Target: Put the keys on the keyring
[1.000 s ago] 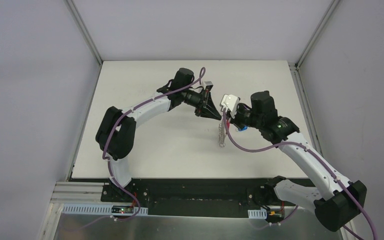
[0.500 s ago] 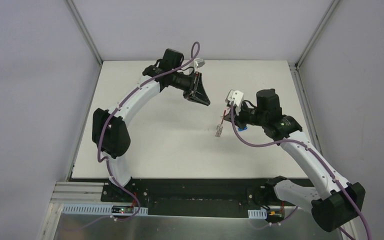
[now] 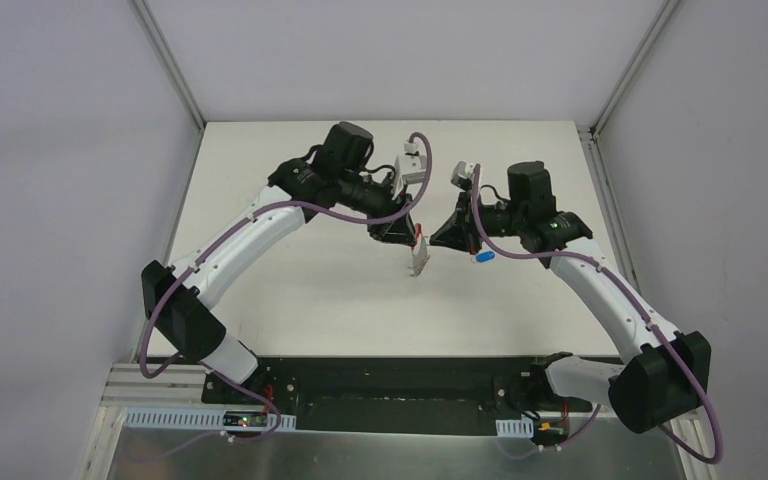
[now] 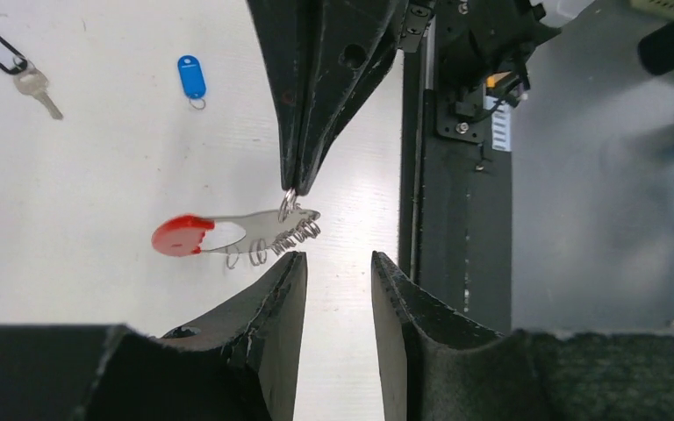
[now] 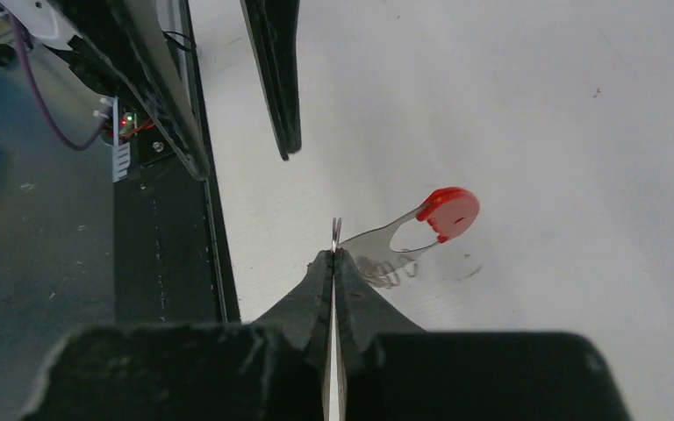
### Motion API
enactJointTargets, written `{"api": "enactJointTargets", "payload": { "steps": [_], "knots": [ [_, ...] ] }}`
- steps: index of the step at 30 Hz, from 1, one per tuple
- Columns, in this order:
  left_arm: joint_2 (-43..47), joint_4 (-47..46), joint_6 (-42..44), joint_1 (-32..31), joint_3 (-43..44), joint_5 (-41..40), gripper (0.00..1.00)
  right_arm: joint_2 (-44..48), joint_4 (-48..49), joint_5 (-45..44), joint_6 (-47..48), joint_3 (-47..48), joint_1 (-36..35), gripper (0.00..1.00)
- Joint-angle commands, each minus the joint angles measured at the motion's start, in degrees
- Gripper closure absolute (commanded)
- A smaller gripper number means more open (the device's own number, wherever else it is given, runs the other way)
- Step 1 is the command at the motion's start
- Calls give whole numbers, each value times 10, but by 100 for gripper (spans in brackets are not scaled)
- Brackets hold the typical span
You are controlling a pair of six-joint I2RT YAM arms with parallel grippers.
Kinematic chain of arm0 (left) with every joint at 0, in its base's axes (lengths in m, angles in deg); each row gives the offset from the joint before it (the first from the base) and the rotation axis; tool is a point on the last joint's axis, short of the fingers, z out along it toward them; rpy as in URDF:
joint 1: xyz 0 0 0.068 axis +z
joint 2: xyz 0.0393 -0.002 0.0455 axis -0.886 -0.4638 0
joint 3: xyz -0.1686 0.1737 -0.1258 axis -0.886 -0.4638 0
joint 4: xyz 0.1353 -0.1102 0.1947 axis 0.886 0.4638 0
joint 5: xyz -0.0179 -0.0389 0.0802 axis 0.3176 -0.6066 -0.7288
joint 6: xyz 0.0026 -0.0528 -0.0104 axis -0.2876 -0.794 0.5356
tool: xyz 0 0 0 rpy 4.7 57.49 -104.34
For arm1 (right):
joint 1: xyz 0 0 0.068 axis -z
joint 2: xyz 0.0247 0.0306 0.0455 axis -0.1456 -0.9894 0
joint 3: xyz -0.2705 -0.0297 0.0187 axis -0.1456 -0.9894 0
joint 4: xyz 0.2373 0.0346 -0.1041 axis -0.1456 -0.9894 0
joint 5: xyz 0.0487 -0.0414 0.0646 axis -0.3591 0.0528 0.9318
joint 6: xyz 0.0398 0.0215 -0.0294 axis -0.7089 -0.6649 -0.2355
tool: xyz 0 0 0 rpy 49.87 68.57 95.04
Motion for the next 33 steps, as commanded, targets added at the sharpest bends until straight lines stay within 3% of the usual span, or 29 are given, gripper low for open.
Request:
{"api": "enactJointTargets", "payload": {
  "steps": [1, 13, 22, 33],
  "knots": [
    [1, -17, 108, -24, -3, -49, 66, -10, 53, 89, -58, 27, 10, 100],
    [-29, 2, 169, -48, 24, -91, 66, -16, 93, 136, -93, 6, 19, 100],
    [-47, 32, 181, -56, 61, -67, 66, -15, 96, 133, -92, -5, 20, 100],
    [-56, 55, 187, -64, 77, -48, 77, -19, 97, 132, -91, -7, 22, 100]
  ]
}}
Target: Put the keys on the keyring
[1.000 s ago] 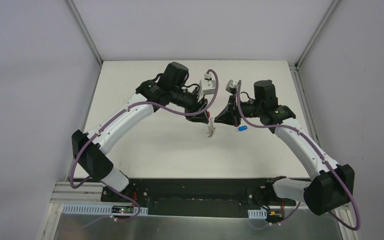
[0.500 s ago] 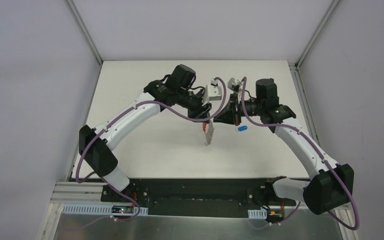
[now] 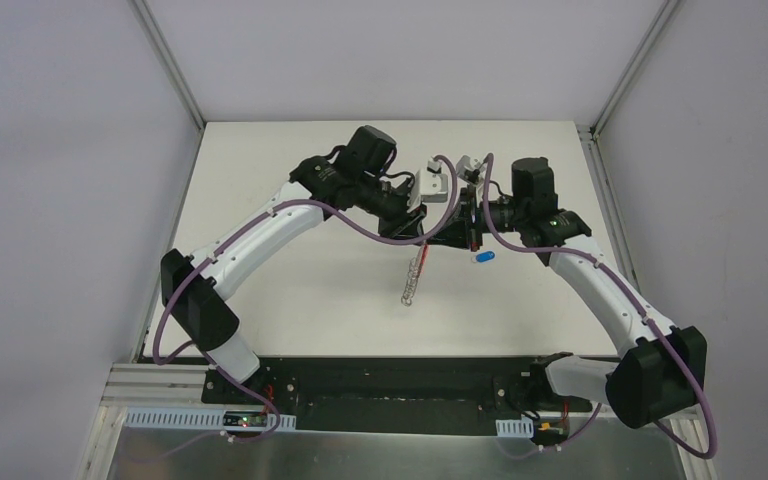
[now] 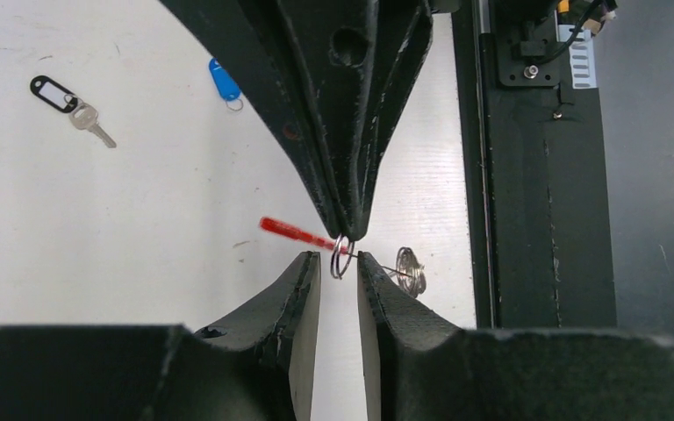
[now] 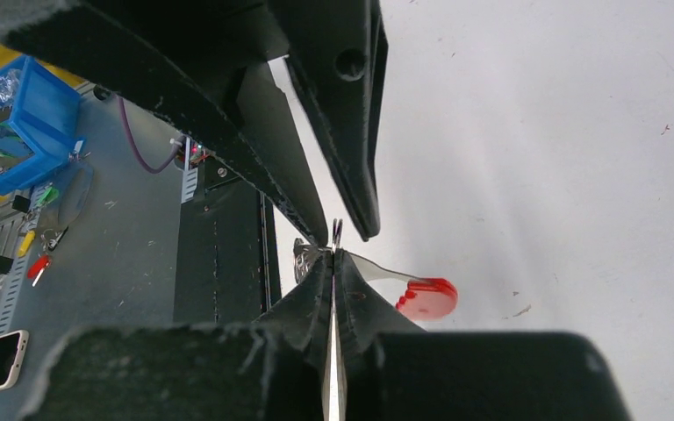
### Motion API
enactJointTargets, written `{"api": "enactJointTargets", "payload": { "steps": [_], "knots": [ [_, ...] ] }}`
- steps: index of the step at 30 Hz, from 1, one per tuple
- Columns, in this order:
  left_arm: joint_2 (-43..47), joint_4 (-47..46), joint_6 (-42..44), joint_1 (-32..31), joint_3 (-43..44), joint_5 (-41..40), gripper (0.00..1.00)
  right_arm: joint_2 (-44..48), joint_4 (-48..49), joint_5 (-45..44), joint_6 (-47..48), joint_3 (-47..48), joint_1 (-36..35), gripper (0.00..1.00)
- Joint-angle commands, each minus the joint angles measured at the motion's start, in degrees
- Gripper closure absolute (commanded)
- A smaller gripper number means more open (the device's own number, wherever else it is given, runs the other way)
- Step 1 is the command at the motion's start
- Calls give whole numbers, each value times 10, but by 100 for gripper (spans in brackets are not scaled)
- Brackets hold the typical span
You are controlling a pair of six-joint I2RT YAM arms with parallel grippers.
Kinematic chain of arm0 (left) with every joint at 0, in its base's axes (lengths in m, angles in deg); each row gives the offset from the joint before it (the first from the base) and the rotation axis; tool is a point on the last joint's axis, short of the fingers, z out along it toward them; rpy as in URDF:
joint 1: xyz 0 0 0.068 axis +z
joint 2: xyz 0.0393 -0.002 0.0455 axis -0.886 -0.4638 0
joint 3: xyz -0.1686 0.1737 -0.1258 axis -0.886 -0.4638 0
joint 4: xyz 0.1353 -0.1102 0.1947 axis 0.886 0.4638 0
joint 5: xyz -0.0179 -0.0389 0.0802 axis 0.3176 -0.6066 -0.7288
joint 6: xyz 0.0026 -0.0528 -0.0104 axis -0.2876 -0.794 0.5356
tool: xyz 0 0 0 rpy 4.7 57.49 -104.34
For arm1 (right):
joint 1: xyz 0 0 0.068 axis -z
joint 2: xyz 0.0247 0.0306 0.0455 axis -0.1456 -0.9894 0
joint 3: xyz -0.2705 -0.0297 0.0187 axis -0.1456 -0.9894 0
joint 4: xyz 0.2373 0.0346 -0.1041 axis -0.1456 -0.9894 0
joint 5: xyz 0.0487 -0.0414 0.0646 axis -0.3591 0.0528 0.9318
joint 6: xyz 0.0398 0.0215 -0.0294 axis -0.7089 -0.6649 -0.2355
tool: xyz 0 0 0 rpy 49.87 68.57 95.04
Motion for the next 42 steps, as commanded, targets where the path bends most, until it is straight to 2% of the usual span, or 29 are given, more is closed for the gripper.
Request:
{"api": "enactJointTargets", "payload": {
  "steps": [1, 5, 9, 18, 21, 26, 28, 38, 42],
  "knots": [
    [-8, 16, 15, -10, 33, 27, 79, -2, 26, 24, -2, 0, 2, 100],
    [-15, 22, 12, -12, 47, 31, 87, -2, 26, 19, -1, -1, 3, 100],
    [-17, 28, 9, -12, 53, 28, 100, -2, 25, 17, -2, -2, 4, 100],
    [-17, 41, -1, -12, 47, 29, 100, 7, 54, 23, -38, -5, 14, 100],
    [-10, 13, -58, -7, 40, 39, 100, 22, 86, 19, -67, -20, 24, 98],
    [31, -95, -200, 6, -15, 79, 100, 61, 149, 15, -111, -58, 45, 79],
    [44, -149, -256, 12, -46, 92, 100, 71, 150, 16, -112, -60, 55, 74],
    [80, -359, -461, 33, -144, 125, 100, 87, 157, 59, -91, -83, 74, 73],
    [77, -425, -505, 36, -167, 133, 100, 85, 186, 84, -111, -98, 74, 72]
  ]
}}
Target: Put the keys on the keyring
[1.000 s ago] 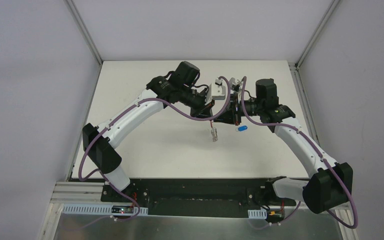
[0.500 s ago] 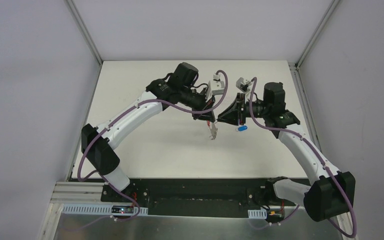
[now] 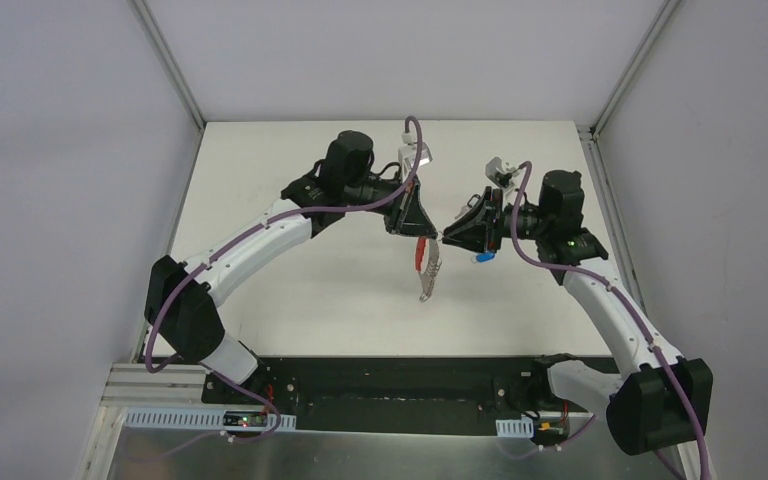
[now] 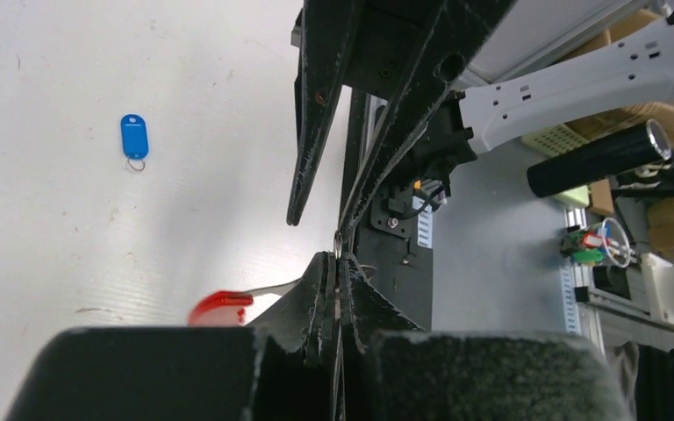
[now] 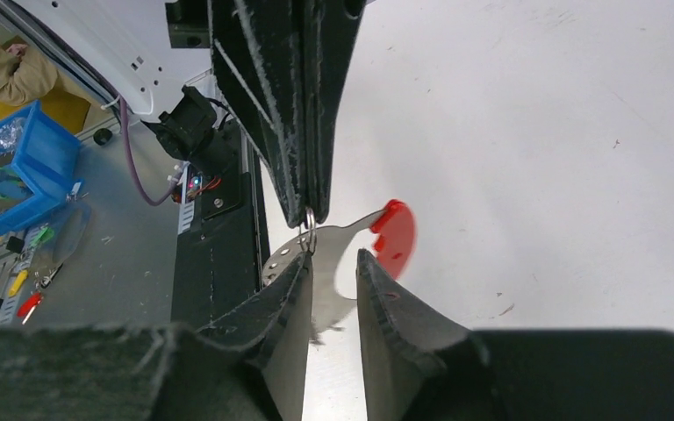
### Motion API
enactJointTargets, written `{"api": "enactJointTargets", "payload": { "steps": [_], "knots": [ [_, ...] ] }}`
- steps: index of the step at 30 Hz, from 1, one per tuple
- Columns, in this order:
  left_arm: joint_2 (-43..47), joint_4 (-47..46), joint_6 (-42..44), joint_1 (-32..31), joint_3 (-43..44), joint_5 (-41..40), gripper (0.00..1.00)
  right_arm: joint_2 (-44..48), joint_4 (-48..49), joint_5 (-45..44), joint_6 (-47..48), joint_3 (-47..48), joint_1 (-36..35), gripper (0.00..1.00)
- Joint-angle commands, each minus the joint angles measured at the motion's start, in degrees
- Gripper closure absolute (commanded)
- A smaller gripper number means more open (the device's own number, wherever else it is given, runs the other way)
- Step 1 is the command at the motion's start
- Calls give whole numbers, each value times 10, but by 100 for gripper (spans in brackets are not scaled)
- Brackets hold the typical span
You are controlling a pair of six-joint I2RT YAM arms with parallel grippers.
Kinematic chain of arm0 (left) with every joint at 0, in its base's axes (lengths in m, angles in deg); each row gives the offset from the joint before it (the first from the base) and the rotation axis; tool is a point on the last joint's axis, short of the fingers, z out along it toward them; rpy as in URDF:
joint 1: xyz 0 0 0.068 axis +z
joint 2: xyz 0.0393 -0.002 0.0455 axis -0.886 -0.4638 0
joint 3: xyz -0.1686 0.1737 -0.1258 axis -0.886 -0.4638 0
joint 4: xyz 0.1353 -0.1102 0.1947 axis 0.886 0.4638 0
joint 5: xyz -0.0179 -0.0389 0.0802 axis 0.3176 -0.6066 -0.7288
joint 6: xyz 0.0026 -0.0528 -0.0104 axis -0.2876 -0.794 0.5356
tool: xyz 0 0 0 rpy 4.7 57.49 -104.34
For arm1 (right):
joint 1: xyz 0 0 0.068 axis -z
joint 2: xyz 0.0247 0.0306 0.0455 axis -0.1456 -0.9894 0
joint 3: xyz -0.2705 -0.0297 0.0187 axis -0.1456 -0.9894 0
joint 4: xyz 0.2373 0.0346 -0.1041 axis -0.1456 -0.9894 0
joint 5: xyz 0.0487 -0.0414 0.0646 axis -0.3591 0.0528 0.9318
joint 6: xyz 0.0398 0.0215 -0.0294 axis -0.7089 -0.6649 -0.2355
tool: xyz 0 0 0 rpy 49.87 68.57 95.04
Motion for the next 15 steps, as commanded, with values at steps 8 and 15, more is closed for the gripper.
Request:
{"api": "enactJointTargets", "payload": {
  "steps": [8, 15],
  "knots": [
    [13, -141, -103, 6, -20, 28, 100, 9, 84, 61, -36, -21, 3, 72],
    [8, -148, -109, 5, -23, 32, 100, 5, 120, 41, -66, -25, 3, 78]
  ]
}}
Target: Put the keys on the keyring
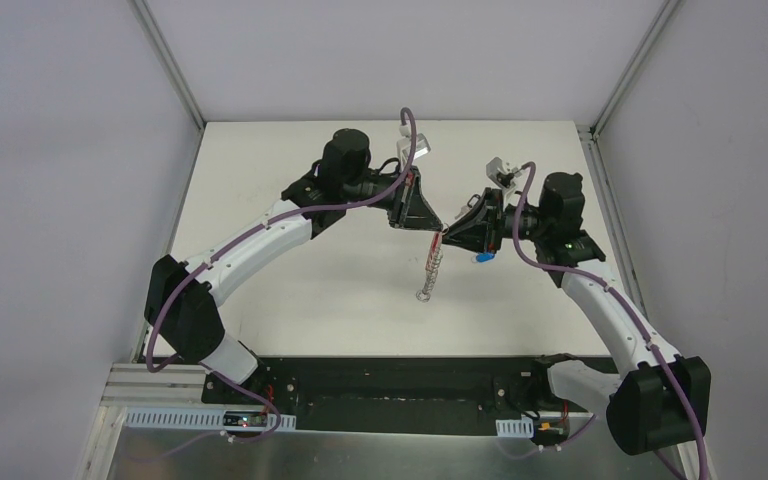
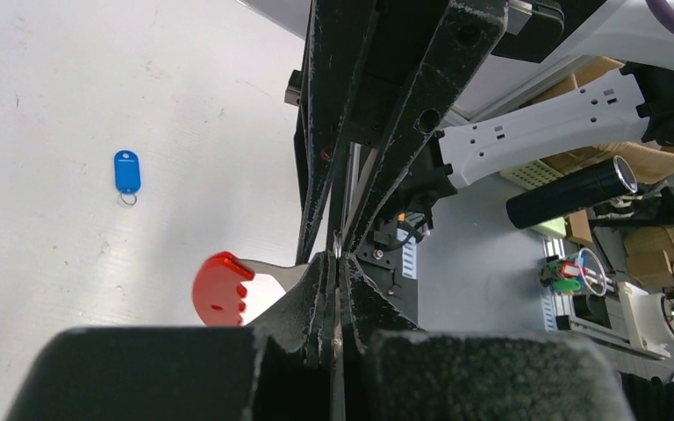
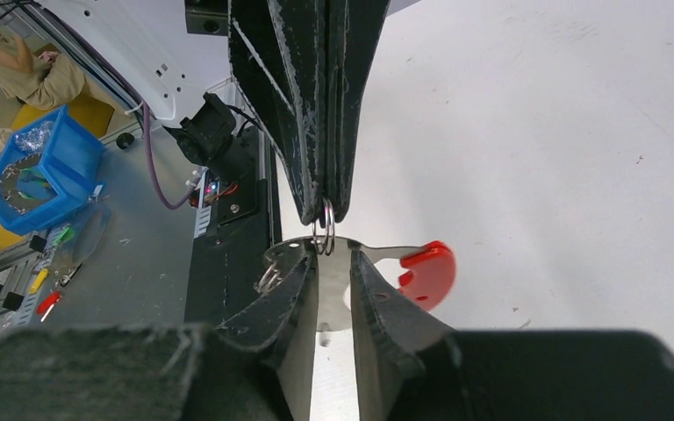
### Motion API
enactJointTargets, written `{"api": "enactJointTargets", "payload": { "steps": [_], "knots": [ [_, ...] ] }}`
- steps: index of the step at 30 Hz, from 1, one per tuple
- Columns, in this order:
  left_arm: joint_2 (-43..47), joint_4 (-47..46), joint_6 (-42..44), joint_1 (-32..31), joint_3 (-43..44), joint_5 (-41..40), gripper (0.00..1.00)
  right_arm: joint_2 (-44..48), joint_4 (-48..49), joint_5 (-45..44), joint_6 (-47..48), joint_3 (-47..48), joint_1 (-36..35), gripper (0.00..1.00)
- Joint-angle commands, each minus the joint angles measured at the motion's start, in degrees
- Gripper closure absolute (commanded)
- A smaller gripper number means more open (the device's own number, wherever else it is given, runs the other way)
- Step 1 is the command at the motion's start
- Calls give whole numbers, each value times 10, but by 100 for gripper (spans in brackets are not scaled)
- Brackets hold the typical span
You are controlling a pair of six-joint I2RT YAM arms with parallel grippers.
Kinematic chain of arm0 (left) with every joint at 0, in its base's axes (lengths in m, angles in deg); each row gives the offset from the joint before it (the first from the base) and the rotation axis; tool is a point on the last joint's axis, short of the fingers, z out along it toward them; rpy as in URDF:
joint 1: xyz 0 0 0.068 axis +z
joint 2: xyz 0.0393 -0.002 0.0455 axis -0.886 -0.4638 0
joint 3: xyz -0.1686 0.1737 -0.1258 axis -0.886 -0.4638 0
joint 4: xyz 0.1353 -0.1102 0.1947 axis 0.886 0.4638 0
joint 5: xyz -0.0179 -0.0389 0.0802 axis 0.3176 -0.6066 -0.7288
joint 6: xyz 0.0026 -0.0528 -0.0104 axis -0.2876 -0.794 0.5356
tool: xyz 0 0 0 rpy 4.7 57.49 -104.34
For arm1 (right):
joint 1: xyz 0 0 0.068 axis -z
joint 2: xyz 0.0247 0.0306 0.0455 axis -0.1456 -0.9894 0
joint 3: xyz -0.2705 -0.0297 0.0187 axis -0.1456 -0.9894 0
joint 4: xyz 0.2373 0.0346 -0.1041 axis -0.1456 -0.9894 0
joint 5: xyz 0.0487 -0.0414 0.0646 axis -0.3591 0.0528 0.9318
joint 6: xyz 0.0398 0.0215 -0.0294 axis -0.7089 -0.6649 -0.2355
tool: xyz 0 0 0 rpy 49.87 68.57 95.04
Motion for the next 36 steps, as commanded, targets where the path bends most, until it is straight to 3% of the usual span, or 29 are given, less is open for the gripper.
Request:
{"api": "enactJointTargets", "payload": {
  "steps": [1, 11, 21, 24, 25, 30, 36],
  "knots": [
    [8, -41, -17, 2, -2, 24, 100, 5, 50, 9, -20, 1, 2, 78],
    [8, -43, -14, 2, -12, 24, 100, 7, 54, 11, -27, 4, 3, 79],
    [0, -46, -11, 0, -10, 24, 100, -5, 105, 16, -71, -1, 2, 100],
    [0, -29, 12, 0, -9, 20, 100, -5, 100, 15, -71, 4, 3, 100],
    [2, -16, 29, 0, -6, 18, 100, -5, 79, 11, -56, 13, 3, 100],
    [21, 139, 187, 0, 28, -34, 100, -22, -227, -48, 166, 124, -10, 100],
    [34, 273, 347, -2, 84, -95, 81, -58, -396, -144, 273, 214, -73, 100]
  ]
}}
